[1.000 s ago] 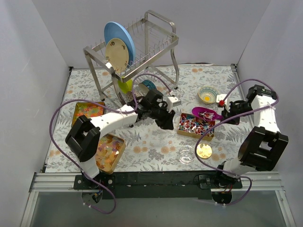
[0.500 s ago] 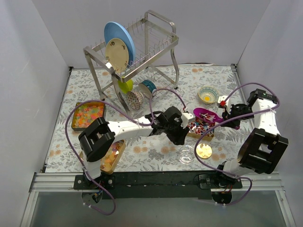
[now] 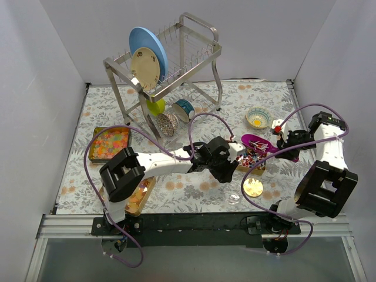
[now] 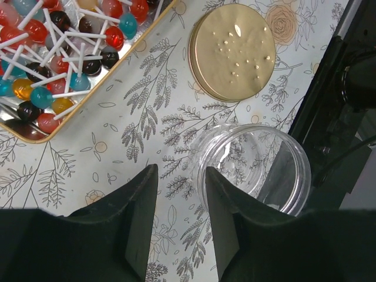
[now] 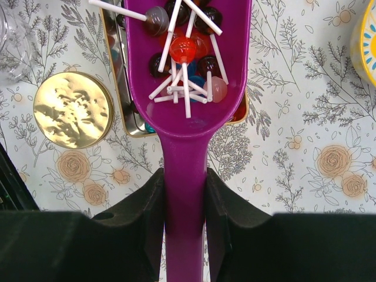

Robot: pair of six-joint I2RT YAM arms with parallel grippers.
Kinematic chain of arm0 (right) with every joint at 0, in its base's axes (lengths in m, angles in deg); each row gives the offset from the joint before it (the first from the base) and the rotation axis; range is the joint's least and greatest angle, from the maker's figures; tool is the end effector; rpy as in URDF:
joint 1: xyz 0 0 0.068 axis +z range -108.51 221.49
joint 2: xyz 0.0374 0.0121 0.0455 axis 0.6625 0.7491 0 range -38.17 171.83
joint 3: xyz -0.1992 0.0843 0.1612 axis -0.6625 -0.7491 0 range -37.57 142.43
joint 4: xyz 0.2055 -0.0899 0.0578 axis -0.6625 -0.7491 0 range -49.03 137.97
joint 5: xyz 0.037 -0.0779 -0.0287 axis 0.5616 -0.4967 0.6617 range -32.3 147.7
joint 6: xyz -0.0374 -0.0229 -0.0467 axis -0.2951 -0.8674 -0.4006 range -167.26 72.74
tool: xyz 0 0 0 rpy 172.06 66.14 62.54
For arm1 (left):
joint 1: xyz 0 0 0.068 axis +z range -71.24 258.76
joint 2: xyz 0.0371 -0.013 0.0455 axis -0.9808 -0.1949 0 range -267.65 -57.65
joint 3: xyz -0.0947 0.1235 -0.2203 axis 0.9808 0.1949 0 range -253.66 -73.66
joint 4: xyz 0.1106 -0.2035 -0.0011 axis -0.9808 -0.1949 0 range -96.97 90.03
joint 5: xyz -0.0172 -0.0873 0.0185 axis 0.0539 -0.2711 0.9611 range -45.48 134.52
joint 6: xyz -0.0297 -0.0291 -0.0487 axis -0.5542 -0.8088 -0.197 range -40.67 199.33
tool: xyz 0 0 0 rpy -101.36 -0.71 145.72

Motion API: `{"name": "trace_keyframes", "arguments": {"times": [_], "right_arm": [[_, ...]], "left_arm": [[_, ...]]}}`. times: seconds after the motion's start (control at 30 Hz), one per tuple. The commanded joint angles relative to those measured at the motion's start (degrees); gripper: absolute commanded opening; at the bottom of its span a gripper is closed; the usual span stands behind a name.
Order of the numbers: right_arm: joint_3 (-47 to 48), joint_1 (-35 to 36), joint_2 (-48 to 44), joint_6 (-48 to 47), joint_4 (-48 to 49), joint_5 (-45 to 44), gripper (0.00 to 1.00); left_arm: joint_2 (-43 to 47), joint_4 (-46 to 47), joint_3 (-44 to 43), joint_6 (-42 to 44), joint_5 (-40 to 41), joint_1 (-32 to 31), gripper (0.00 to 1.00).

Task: Pack the candies
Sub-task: Adjust the packing bottle at the center of the board.

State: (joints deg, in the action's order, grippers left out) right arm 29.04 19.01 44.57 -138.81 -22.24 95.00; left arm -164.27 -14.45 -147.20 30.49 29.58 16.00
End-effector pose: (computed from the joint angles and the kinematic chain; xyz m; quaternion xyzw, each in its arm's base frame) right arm 0.2105 -0.0546 0.2575 -0.5453 0.7743 0.1486 0.2846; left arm 0.1661 -0.3508 0.2075 0.1588 0.9118 -0.3649 0.1015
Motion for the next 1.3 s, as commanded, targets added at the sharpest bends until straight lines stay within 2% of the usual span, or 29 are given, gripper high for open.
{"name": "trace_keyframes", "arguments": {"times": [0.0, 0.37, 0.6, 0.9, 1.17, 1.27], "right_arm": [[-0.2, -0.4, -1.2, 0.8, -0.3, 1.7, 0.01], [-2.3, -0.3, -1.6, 1.5, 0.8, 1.1, 0.01], [-1.7, -0.3, -2.1, 1.4, 0.5, 1.0, 0.01], [-1.7, 0.0, -6.8, -4.8, -4.0, 0.6, 0.01], [-1.9, 4.0, -9.3, -3.3, -4.8, 0.8, 0.01], [-2.4, 7.6, -11.7, -3.4, -4.8, -0.6, 0.01]], "left_arm": [[4.1, 0.7, 0.7, -0.1, 1.8, -0.2, 0.37], [5.2, 1.6, 3.0, 0.4, -3.2, -2.0, 0.38], [5.1, 0.2, 5.1, -2.0, 3.9, -2.8, 0.4], [12.6, -2.8, 11.7, -2.1, 5.5, -1.7, 0.4], [16.6, -6.1, 13.3, 0.3, 5.6, 2.4, 0.39], [19.0, -6.5, 13.3, 0.9, 1.0, 3.3, 0.46]]}}
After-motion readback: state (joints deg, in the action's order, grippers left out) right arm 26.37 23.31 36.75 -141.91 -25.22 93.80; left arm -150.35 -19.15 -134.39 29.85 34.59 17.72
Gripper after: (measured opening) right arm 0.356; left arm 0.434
